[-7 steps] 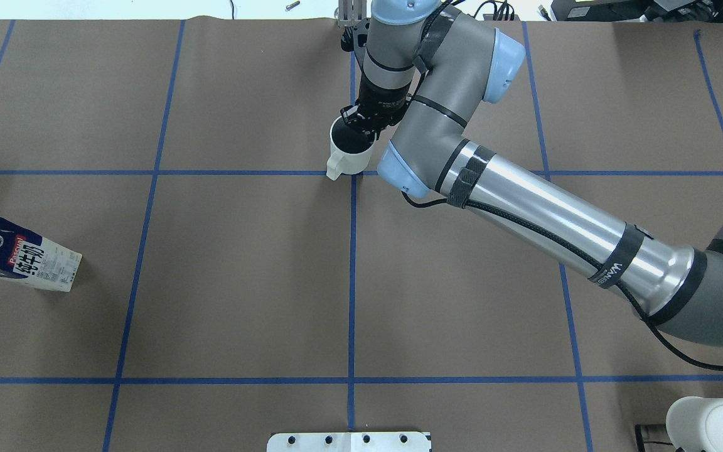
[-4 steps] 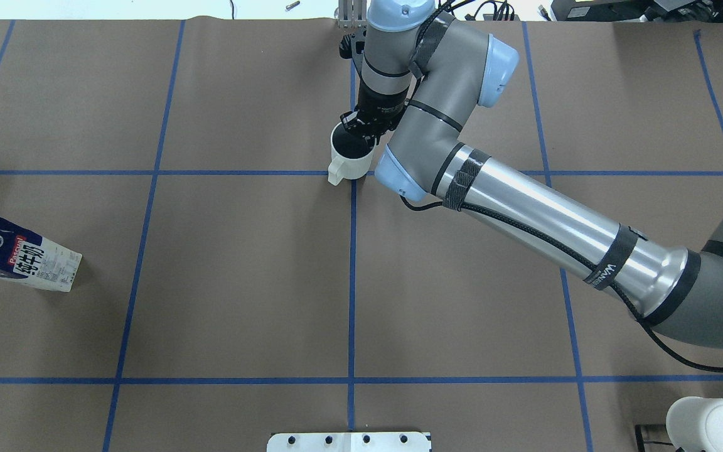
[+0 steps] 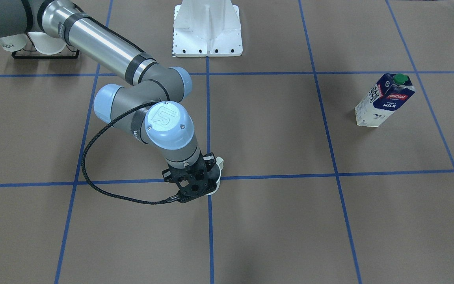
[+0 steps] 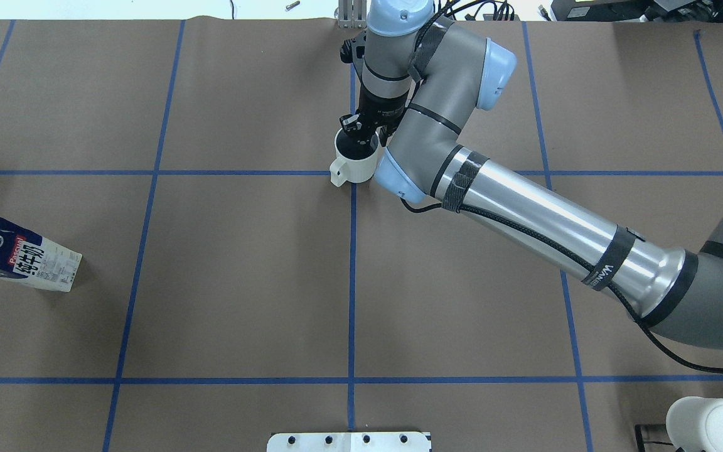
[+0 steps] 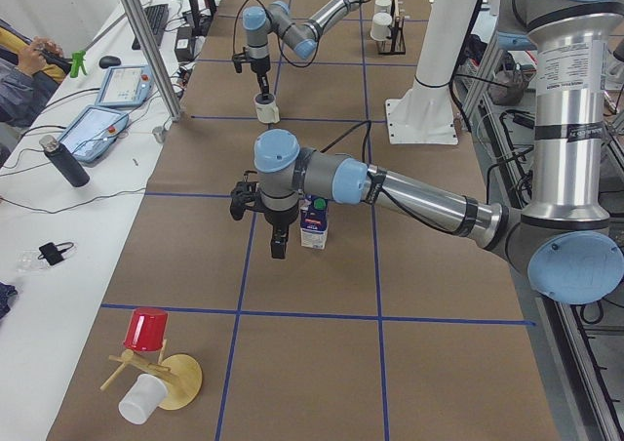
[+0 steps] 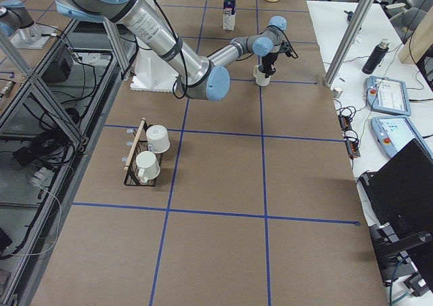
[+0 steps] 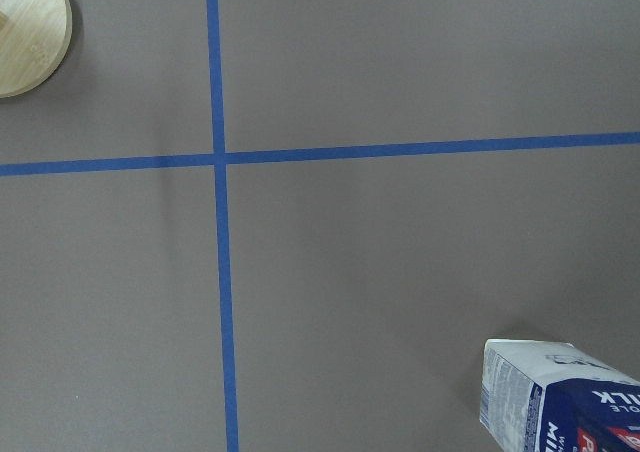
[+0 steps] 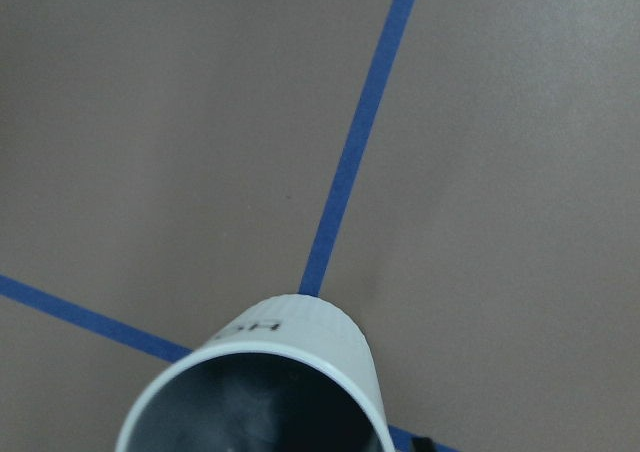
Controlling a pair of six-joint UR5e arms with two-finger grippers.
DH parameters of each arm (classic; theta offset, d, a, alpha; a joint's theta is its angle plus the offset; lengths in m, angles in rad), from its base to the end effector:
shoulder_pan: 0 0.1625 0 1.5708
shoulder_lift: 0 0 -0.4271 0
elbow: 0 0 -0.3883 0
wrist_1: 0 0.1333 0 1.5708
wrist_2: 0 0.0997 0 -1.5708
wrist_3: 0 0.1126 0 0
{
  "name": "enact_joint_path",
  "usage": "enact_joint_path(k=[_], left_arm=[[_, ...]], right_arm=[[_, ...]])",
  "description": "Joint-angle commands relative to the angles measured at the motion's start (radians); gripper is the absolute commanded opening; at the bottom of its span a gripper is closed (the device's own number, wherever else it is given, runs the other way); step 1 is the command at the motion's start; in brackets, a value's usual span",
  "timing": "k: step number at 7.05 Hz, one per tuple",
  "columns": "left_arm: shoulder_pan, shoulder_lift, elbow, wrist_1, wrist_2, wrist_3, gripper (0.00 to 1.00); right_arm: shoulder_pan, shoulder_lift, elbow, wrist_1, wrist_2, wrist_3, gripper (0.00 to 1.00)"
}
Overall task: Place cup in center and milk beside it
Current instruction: 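Carry the white mug to the table center and lower it, then open the right gripper and withdraw it from the mug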
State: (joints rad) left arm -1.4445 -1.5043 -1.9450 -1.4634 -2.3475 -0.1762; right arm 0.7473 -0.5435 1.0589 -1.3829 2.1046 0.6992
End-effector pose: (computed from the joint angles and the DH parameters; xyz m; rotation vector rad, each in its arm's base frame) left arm 0.0034 -0.4586 0.5299 0.0713 0.7937 0.0306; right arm -0.5661 -0.6281 0.2014 0.1443 -0.8458 -0.3042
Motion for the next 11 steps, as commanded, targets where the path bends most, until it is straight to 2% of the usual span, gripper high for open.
enact_joint_path(k=[1,2,3,4,6,7,8,9,10,11], left_arm=[[0.001,-0.005,-0.017,-0.001,-0.006,-0.059,0.98],[0.012,-0.019,-0.06,0.0,-0.006,-0.154,0.98],[0.06,-0.028,-0.096,-0.001,-0.006,-0.236,0.98],[0.129,-0.063,-0.112,0.002,0.0,-0.302,0.97],[0.18,-0.064,-0.13,-0.029,0.002,-0.34,0.97],[0.179,-0.06,-0.134,-0.031,-0.001,-0.357,0.98],[0.177,-0.056,-0.126,-0.028,-0.004,-0.362,0.98],[0.19,-0.057,-0.118,-0.023,-0.001,-0.361,0.98],[0.191,-0.057,-0.124,-0.023,-0.001,-0.367,0.98],[0.191,-0.057,-0.13,-0.025,0.001,-0.367,0.98]], right_arm=[[0.055,0.008,0.019,0.013,0.041,-0.003,1.0],[0.131,-0.006,0.029,0.009,0.146,-0.007,1.0],[0.161,-0.101,0.124,0.004,0.175,-0.004,1.0],[0.2,-0.294,0.298,-0.002,0.178,-0.006,1.0],[0.341,-0.618,0.592,-0.043,0.221,-0.053,1.0],[0.41,-0.745,0.71,-0.109,0.242,-0.144,1.0],[0.49,-0.848,0.824,-0.233,0.241,-0.273,1.0],[0.592,-0.906,0.869,-0.352,0.241,-0.49,1.0],[0.654,-0.93,0.868,-0.448,0.233,-0.655,1.0],[0.694,-0.975,0.871,-0.458,0.232,-0.693,1.0]])
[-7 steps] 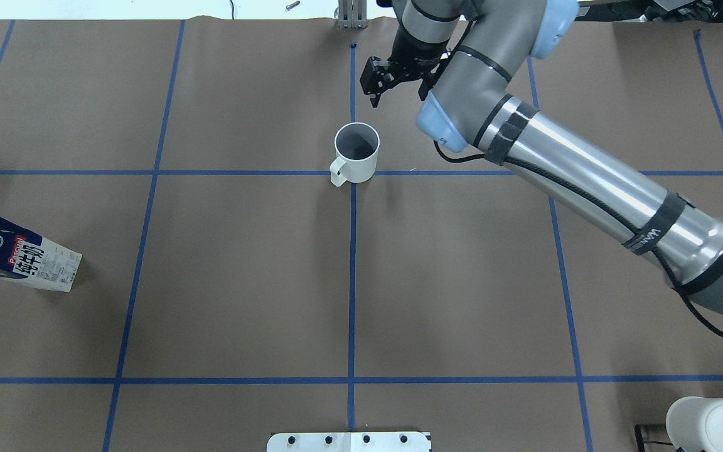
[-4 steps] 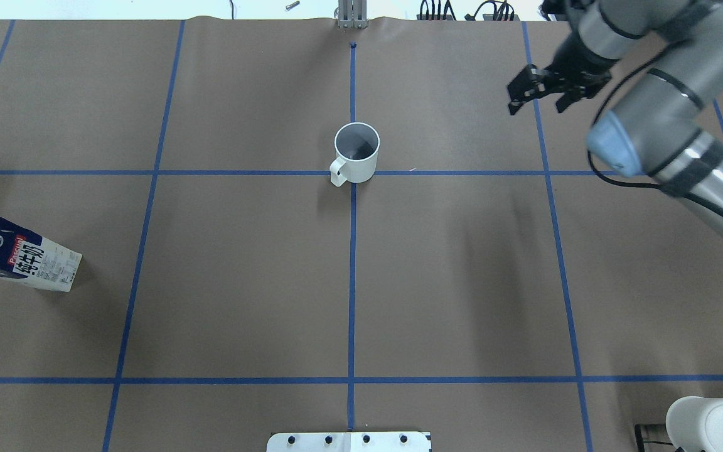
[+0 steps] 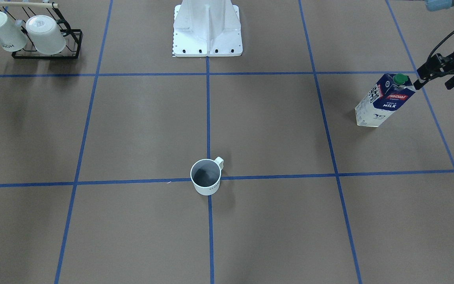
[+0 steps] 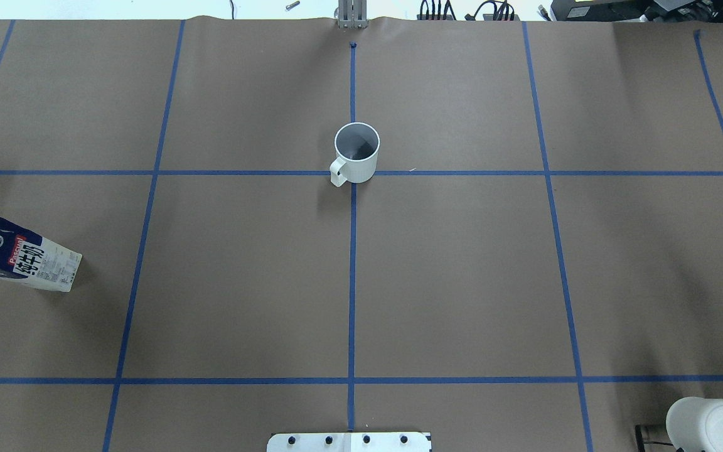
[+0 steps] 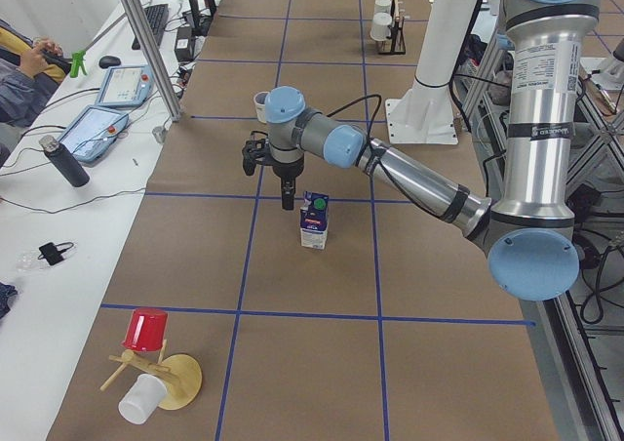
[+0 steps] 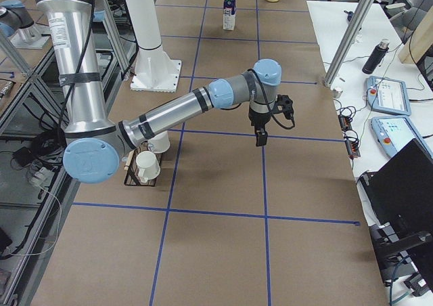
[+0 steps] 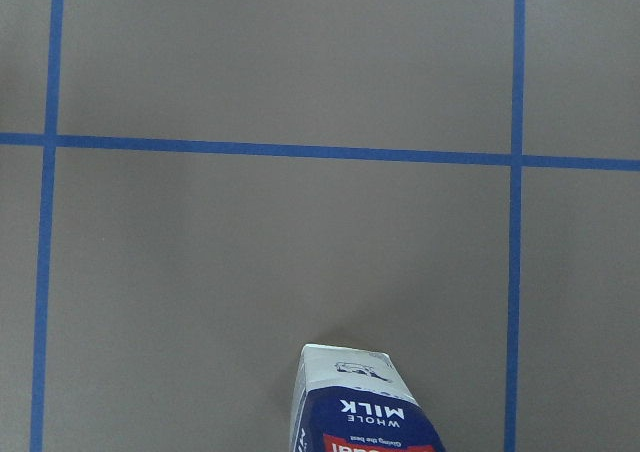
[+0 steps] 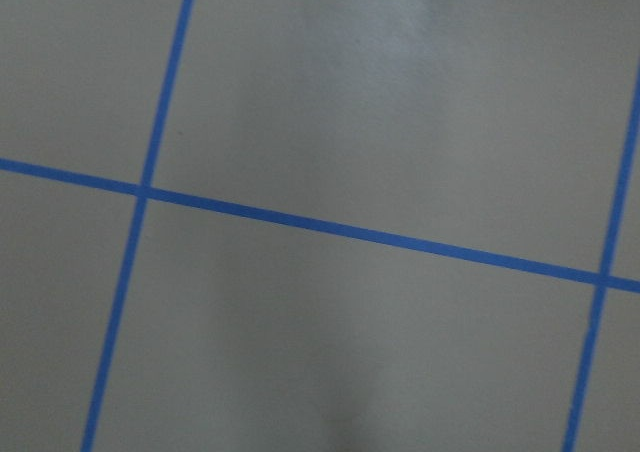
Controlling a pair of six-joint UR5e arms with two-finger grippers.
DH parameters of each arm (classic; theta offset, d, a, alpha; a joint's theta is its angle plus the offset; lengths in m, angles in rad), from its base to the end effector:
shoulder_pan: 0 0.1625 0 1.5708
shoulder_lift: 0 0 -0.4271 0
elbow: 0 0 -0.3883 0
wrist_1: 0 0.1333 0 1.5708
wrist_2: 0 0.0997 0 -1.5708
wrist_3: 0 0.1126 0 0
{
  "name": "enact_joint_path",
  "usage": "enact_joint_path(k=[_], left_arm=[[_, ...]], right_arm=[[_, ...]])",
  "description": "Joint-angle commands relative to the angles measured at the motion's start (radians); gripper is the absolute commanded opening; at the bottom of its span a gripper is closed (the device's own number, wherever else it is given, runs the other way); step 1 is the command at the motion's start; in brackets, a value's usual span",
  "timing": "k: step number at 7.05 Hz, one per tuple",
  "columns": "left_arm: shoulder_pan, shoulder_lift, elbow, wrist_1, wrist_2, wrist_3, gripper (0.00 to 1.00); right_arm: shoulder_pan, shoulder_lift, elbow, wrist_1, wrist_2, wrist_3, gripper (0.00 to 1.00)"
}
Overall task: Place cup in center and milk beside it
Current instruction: 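Open the right gripper and withdraw it from the mug, then lower the left gripper onto the milk carton and grasp it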
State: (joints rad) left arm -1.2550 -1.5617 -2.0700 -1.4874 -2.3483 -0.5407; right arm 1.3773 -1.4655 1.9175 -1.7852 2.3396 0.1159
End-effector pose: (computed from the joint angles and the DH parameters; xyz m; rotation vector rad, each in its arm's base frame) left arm 0.0919 -0.4560 0.4411 0.0327 0.8567 -0.0529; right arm -0.0441 -0.5112 0.4728 0.1053 -0.7914 -0.1648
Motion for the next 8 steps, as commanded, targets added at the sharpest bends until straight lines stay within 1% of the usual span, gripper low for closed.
enact_joint_path(k=[1,2,4,5,6,7,8], left_arm=[[0.018,0.006,-0.019,-0.004,0.006,-0.002,0.98],[0.031,0.008,-0.028,-0.005,0.01,-0.001,0.98],[0.055,0.043,-0.053,-0.01,0.017,-0.025,0.98],[0.101,0.049,-0.062,-0.011,0.03,-0.066,0.98],[0.108,0.084,-0.07,-0.045,0.053,-0.068,0.98],[0.115,0.159,-0.065,-0.162,0.063,-0.071,0.98],[0.123,0.169,-0.059,-0.187,0.069,-0.082,0.98]], right_arm=[[0.086,-0.084,0.032,-0.057,0.006,-0.108,1.0],[0.086,-0.093,0.043,-0.057,0.007,-0.096,1.0],[0.085,-0.095,0.041,-0.056,0.006,-0.093,1.0],[0.085,-0.095,0.047,-0.056,0.007,-0.091,1.0],[0.085,-0.095,0.046,-0.056,0.007,-0.093,1.0],[0.085,-0.098,0.047,-0.053,0.009,-0.093,1.0],[0.085,-0.099,0.047,-0.051,0.009,-0.093,1.0]])
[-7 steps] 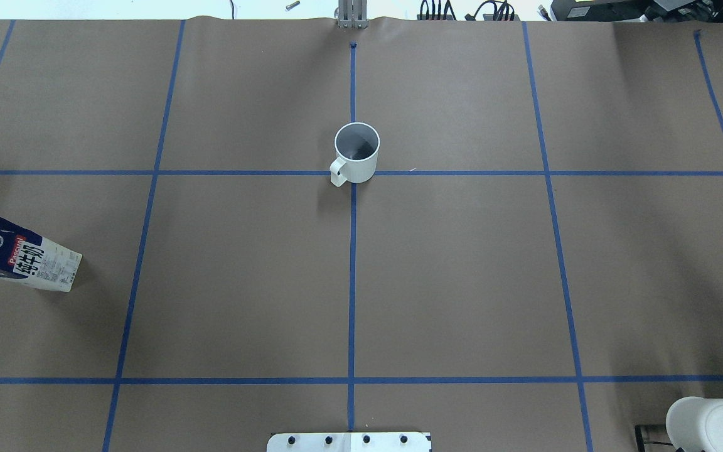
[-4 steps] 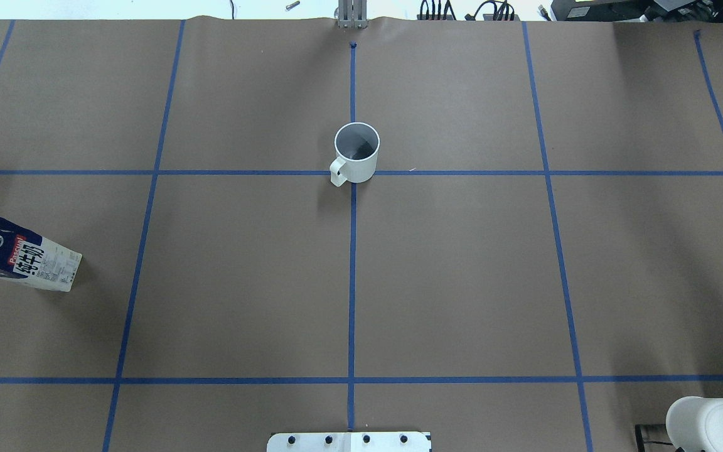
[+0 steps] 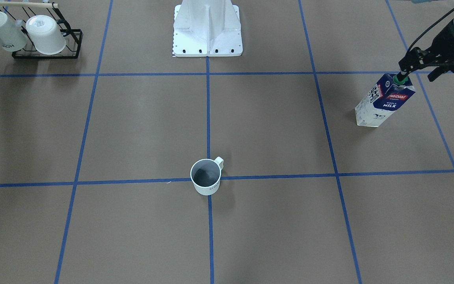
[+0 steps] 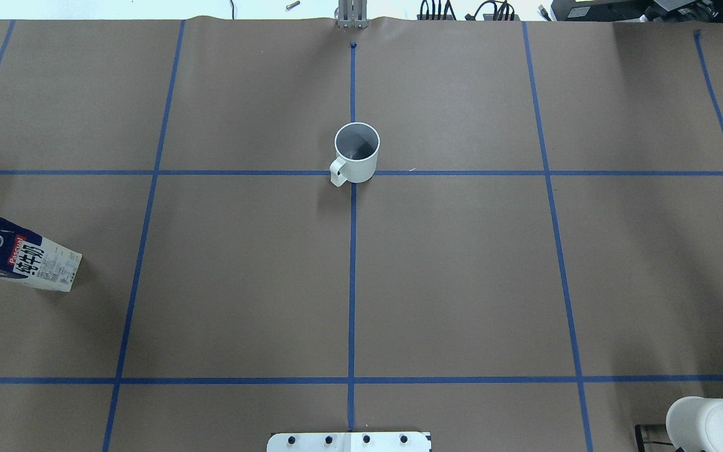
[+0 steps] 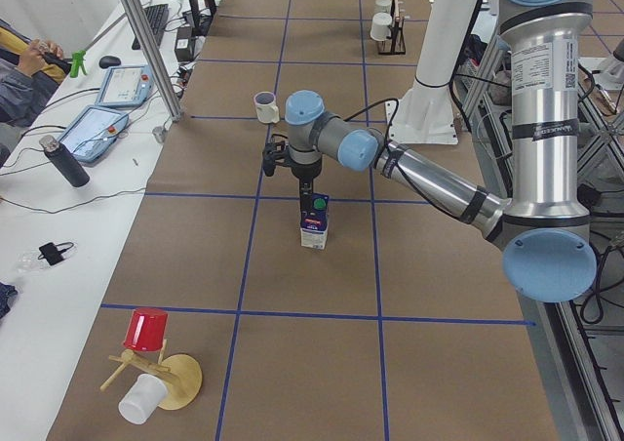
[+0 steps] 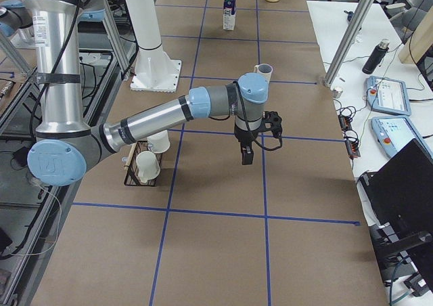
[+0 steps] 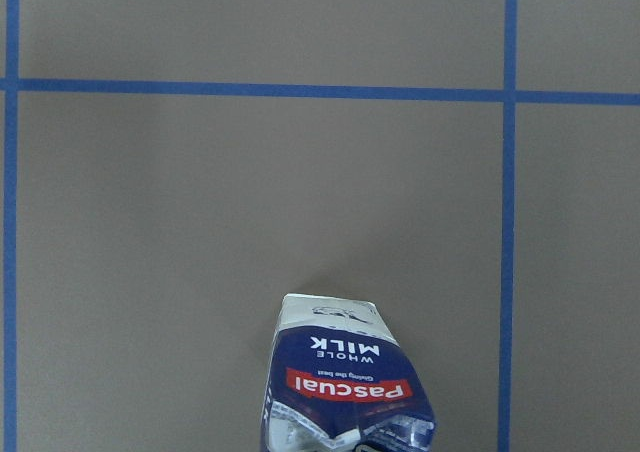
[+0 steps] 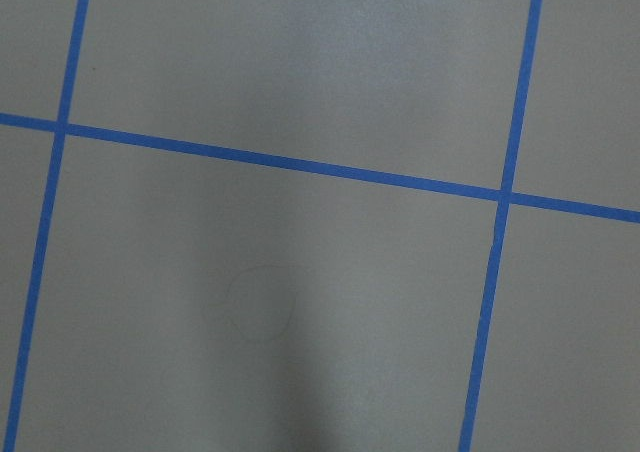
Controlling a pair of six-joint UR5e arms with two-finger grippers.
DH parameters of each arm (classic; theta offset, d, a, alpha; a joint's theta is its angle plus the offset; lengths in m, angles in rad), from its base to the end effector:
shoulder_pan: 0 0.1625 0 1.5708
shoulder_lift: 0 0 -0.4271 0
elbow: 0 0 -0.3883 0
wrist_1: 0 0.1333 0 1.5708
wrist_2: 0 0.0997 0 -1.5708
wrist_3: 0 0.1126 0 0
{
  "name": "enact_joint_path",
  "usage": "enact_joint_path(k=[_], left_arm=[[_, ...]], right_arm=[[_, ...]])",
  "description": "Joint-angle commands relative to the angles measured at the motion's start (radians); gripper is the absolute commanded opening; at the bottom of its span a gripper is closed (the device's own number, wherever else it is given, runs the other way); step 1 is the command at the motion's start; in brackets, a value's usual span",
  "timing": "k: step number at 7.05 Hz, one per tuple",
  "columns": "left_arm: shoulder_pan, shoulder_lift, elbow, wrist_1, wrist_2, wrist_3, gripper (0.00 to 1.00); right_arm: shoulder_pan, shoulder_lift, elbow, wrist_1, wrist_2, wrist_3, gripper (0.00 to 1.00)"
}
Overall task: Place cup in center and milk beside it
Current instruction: 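Lower the left gripper onto the milk carton and grasp it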
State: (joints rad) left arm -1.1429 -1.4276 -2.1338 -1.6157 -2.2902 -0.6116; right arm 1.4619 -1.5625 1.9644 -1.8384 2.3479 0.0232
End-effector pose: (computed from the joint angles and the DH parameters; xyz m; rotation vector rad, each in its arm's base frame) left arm 0.1208 -0.4073 0.4580 0.0349 0.8326 -0.0058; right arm 0.0029 -0.4736 0.5039 0.0760 -0.7832 -0.1334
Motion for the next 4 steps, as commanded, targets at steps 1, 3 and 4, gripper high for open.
enact_joint_path(k=[1,3,4], left_arm=[[0.023,0.033,0.005,-0.061,0.011,-0.013,0.98],[0.041,0.026,0.009,-0.062,0.017,-0.022,0.98],[0.048,0.023,0.009,-0.07,0.017,-0.043,0.98]], right_arm=[[0.0,-0.004,-0.001,0.002,0.001,0.0,1.0],[0.0,-0.004,-0.001,0.002,0.001,0.0,1.0],[-0.001,-0.005,-0.002,0.002,0.001,0.0,1.0]])
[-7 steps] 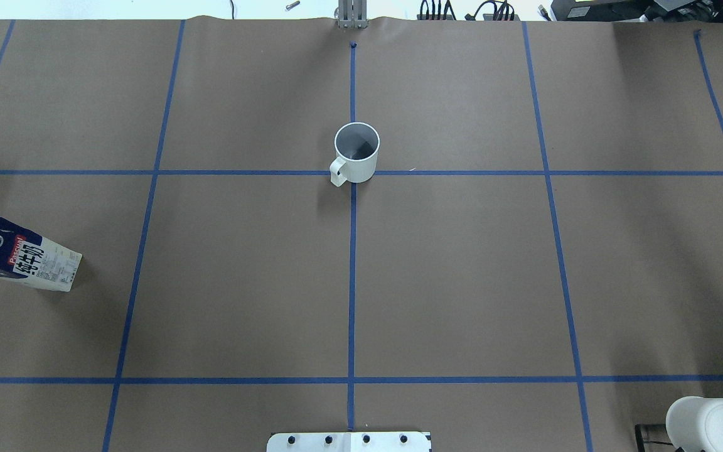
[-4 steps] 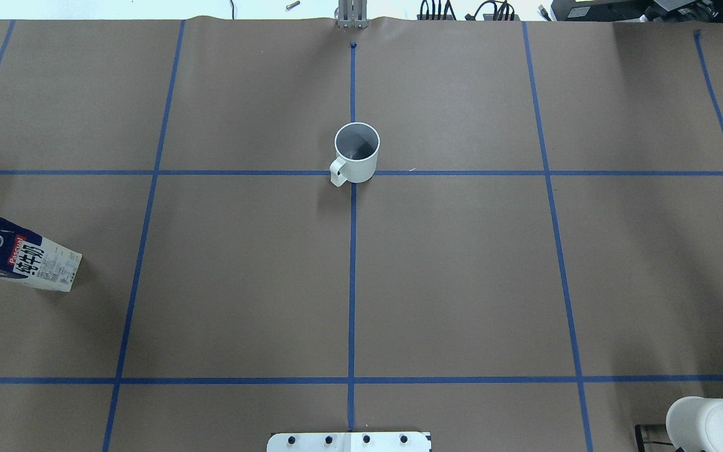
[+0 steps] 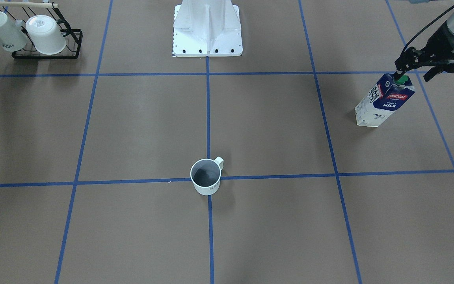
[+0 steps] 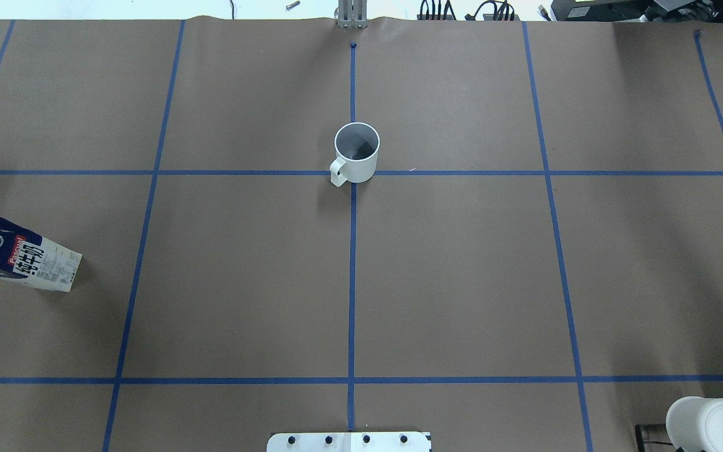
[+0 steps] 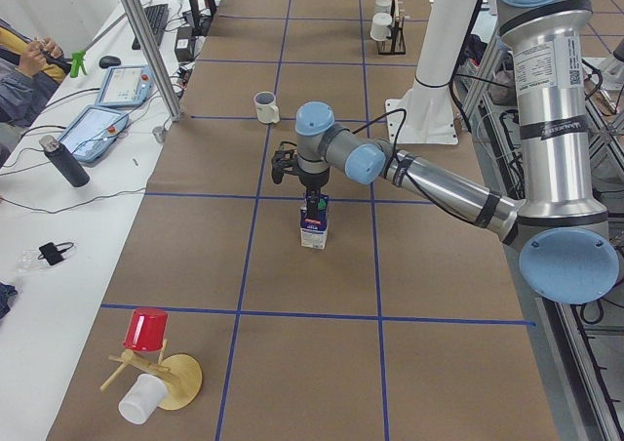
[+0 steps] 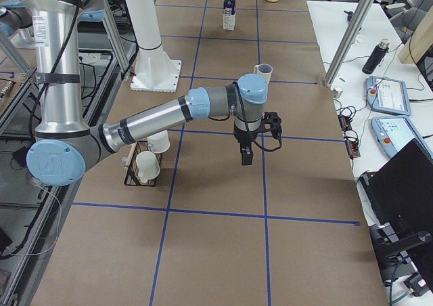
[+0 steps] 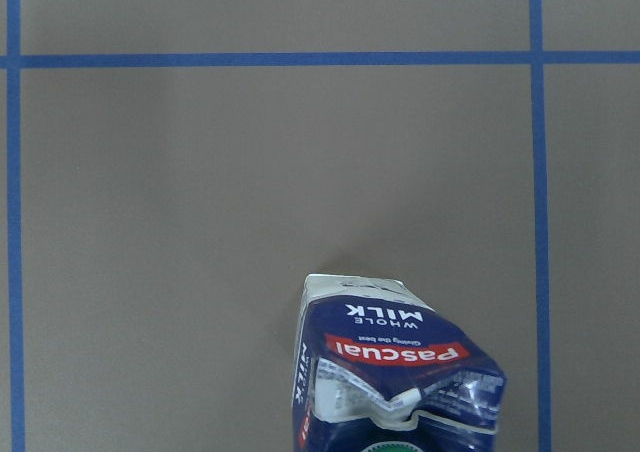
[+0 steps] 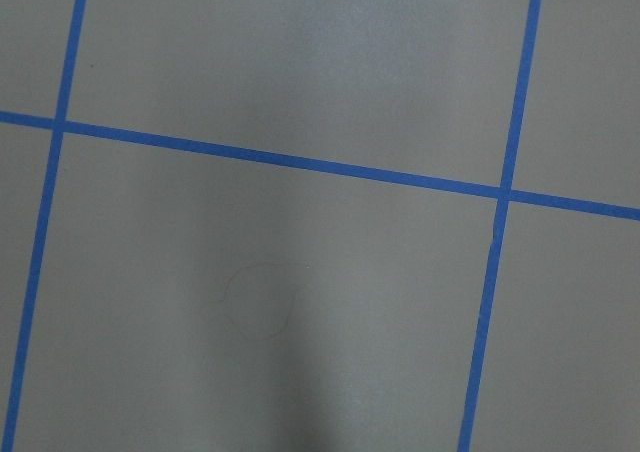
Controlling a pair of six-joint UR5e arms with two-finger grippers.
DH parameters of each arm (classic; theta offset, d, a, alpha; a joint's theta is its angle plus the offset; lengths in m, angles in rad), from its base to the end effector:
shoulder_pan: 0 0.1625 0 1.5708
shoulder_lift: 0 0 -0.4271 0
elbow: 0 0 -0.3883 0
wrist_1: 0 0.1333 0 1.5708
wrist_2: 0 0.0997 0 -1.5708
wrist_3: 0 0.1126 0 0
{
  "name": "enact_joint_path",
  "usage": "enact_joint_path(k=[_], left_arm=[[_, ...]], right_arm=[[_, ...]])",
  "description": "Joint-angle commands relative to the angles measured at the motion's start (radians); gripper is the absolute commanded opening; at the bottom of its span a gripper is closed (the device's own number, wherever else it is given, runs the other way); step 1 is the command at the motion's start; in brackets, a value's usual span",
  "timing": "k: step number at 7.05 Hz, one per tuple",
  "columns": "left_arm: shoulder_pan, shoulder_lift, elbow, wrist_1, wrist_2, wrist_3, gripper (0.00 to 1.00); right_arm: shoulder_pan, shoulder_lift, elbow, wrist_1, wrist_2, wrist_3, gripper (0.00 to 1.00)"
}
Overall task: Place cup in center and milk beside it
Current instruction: 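Lower the left gripper onto the milk carton and grasp it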
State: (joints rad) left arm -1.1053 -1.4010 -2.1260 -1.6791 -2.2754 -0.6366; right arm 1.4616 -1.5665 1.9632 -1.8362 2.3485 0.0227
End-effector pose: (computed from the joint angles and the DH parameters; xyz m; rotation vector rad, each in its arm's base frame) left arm 0.1328 -0.3989 0.4658 0.0416 0.8344 0.0129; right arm 0.0028 -0.4724 0.5061 0.0732 -0.7836 -0.1330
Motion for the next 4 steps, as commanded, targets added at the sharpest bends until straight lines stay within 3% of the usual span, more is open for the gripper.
enact_joint_path(k=[1,4], left_arm=[[0.04,-0.004,0.009,-0.027,0.023,-0.049,0.98],[0.054,-0.006,0.064,-0.106,0.053,-0.075,0.98]], right_arm=[[-0.001,0.0,-0.001,0.0,0.0,0.0,1.0],[-0.001,-0.007,-0.004,0.003,0.0,0.0,1.0]])
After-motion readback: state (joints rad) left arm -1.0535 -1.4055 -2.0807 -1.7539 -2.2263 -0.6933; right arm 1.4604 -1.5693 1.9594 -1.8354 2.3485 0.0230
